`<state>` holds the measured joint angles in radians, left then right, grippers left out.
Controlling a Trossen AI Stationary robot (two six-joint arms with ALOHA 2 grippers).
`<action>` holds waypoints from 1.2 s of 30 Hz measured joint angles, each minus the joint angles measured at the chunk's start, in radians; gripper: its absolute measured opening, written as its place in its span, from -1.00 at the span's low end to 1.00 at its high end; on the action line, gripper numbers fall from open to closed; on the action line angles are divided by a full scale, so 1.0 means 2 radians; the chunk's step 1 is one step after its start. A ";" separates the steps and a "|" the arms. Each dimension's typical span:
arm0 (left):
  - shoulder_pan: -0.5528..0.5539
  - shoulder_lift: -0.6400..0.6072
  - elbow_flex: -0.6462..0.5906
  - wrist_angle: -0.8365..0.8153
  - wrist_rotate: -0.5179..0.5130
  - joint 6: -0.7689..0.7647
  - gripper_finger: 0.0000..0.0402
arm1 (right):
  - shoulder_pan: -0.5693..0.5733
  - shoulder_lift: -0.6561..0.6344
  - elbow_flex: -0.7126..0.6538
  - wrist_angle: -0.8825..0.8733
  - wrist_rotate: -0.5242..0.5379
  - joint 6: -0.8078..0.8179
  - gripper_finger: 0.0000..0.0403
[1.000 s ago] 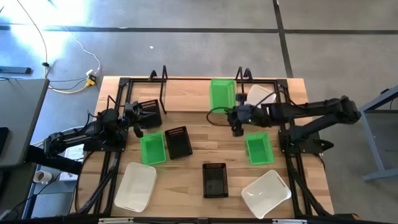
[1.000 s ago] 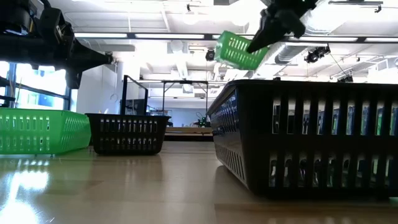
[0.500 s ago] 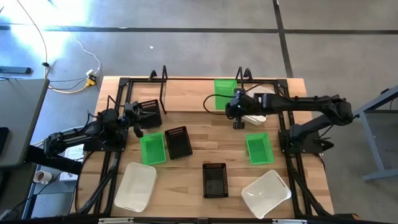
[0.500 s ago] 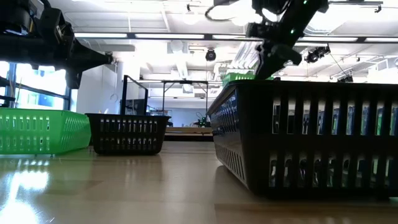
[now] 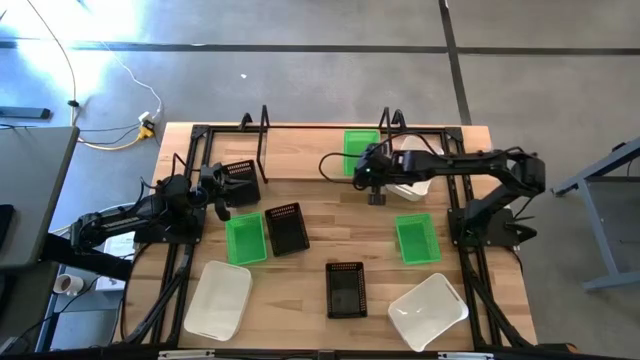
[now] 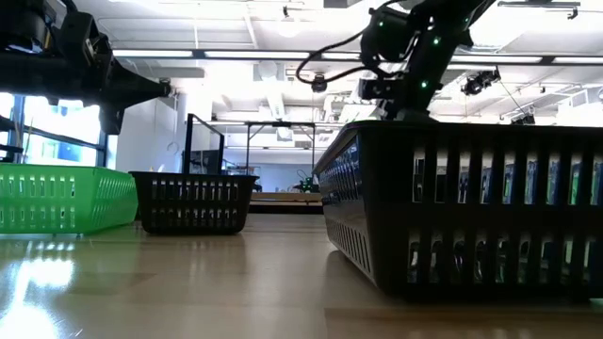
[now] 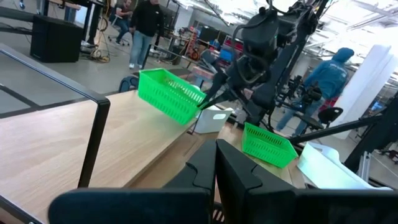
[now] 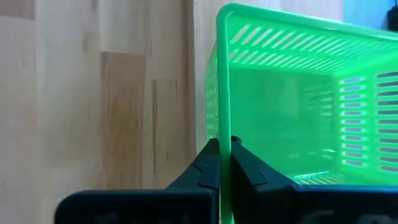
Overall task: Stack baskets on shelf by color
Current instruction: Put the middle green basket on the shelf
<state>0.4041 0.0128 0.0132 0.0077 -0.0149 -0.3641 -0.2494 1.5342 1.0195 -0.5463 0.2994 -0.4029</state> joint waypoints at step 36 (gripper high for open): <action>0.000 0.000 0.000 0.000 0.000 -0.001 -1.00 | -0.033 0.017 0.000 0.020 -0.032 -0.012 -0.72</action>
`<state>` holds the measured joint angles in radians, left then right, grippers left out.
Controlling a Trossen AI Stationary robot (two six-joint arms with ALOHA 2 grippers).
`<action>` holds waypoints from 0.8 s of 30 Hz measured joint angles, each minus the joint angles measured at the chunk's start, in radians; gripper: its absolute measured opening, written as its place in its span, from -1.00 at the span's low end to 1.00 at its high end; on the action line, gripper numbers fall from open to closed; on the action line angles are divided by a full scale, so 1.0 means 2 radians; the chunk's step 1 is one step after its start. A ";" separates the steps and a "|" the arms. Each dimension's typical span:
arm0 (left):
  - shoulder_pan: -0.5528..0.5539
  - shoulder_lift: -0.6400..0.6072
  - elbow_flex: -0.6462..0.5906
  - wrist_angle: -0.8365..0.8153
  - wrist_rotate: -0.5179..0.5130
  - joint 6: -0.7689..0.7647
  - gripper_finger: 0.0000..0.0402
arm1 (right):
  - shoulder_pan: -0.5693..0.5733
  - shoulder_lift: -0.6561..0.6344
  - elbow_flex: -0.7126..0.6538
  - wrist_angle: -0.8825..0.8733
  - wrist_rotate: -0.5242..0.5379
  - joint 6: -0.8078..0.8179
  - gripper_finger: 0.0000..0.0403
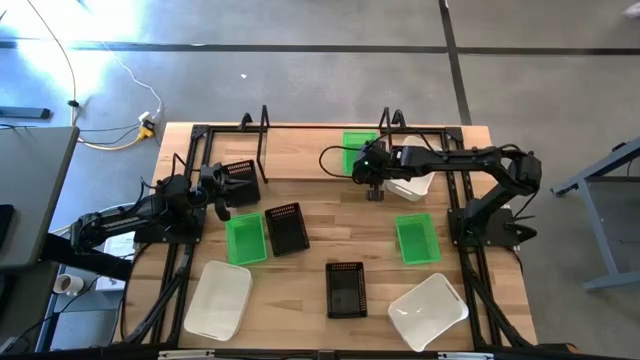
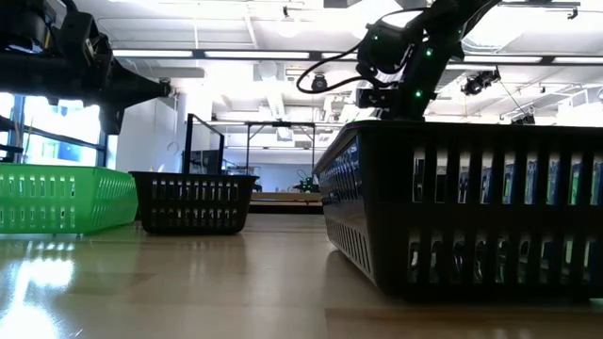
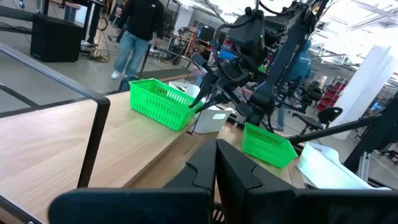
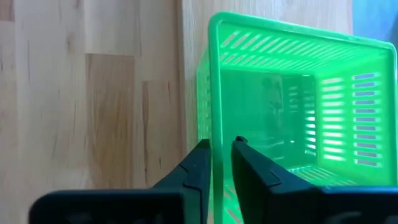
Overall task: Stack baskets on shelf by color
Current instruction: Put the middle green basket on the shelf, then put the middle black basket on the shelf
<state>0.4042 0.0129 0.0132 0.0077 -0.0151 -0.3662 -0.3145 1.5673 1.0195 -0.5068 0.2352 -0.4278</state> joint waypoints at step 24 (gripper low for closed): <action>0.000 0.000 0.011 0.010 0.015 -0.069 -0.55 | 0.053 -0.067 0.000 -0.014 0.076 0.107 -0.61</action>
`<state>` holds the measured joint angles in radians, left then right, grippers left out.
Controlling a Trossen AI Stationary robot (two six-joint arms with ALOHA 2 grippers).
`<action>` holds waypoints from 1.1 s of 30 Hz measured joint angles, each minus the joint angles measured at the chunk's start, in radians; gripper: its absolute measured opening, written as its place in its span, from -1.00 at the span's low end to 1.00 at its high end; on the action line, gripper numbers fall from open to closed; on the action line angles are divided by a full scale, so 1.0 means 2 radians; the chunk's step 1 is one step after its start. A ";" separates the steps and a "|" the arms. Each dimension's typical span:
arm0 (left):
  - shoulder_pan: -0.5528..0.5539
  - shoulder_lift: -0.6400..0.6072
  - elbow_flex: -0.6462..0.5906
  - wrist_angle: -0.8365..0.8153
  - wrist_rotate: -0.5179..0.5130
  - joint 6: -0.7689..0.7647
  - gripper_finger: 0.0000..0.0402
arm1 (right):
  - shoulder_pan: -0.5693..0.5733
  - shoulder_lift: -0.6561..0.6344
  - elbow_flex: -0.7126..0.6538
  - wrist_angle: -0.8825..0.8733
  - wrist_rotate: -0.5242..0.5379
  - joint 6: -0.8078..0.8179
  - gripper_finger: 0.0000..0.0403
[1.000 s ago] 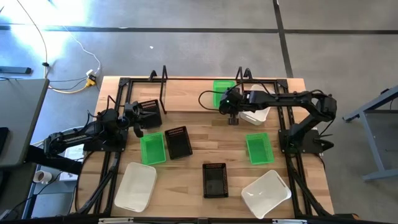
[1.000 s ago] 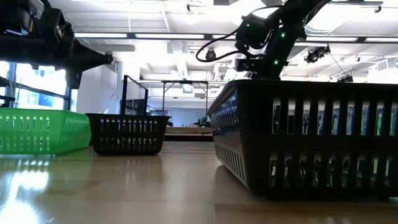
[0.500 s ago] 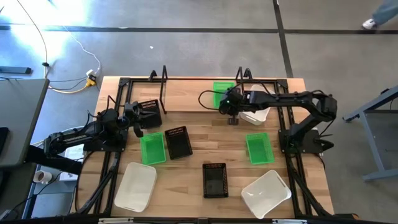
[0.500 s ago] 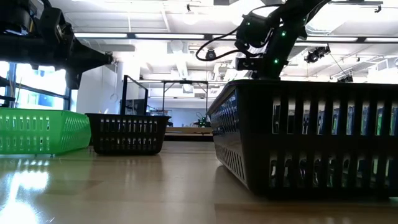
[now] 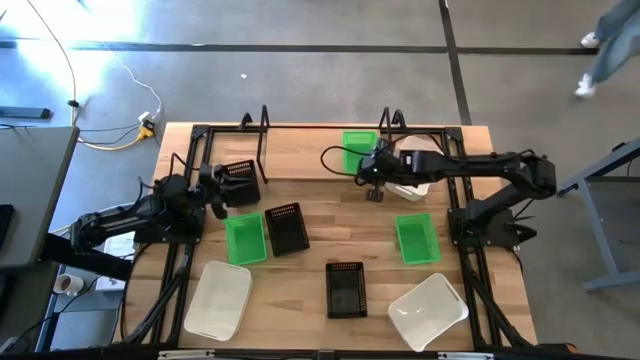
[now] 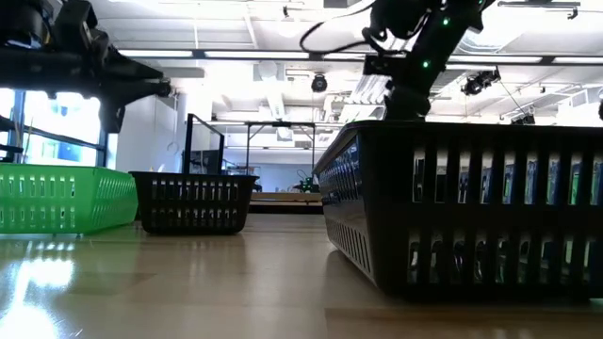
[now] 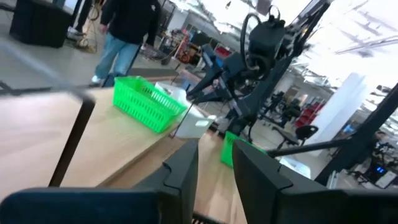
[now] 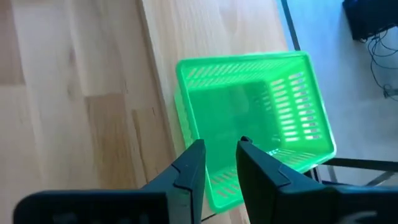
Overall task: Stack baskets on shelf by color
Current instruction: Put the middle black basket on the shelf
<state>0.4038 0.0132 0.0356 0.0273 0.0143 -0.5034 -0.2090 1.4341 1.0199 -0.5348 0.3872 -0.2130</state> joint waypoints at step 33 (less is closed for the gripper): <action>-0.009 0.319 0.391 -0.253 0.071 0.151 -0.62 | 0.193 -0.034 0.000 0.030 0.122 0.201 -0.61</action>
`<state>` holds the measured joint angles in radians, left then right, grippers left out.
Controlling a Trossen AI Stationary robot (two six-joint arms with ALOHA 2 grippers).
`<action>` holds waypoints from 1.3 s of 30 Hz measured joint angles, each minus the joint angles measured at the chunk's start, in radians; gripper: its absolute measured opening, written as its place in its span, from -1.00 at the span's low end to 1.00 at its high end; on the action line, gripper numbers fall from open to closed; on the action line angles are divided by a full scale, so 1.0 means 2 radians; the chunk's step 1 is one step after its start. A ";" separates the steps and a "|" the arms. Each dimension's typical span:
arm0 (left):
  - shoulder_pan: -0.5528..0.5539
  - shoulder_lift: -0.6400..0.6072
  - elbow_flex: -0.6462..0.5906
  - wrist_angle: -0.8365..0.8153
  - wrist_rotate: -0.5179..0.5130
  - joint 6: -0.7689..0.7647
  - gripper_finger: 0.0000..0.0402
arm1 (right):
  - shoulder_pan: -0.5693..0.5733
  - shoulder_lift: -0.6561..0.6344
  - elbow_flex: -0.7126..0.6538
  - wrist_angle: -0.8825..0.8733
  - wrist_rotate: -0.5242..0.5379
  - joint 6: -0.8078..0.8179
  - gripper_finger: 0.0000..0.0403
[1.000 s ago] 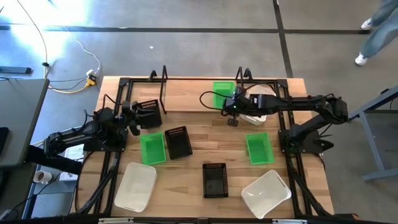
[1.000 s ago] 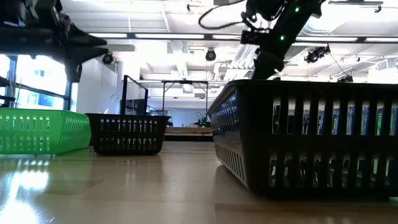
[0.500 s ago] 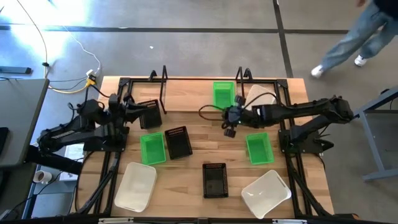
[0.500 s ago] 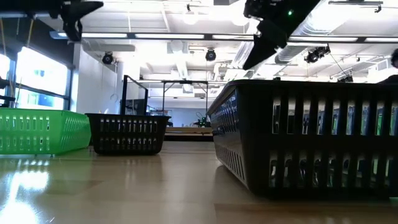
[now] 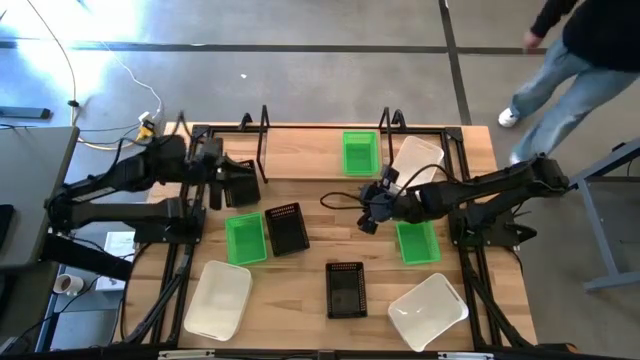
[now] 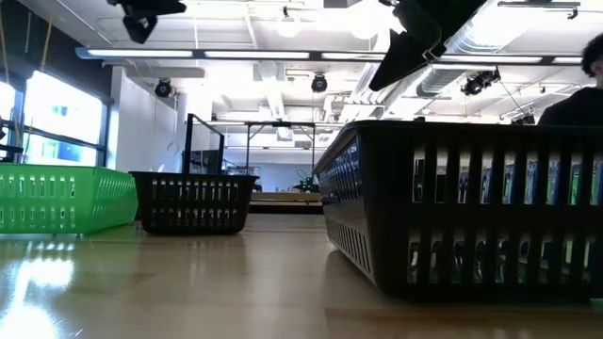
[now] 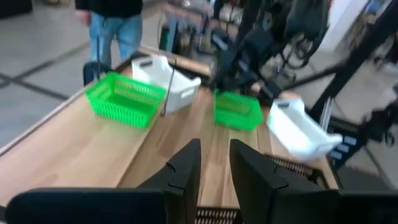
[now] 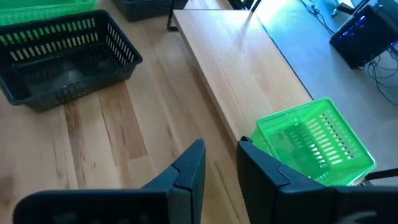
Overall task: Stack baskets on shelf by color
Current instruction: Put the middle black basket on the shelf
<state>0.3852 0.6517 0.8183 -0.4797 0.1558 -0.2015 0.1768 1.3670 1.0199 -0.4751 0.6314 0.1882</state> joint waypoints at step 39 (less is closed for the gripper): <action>-0.264 0.363 0.069 -0.058 -0.123 -0.111 -0.58 | 0.004 0.000 0.000 -0.015 0.004 0.063 -0.61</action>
<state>-0.1425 1.3767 0.9554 -0.5962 -0.0901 -0.4229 0.1844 1.3678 1.0199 -0.5051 0.6392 0.3141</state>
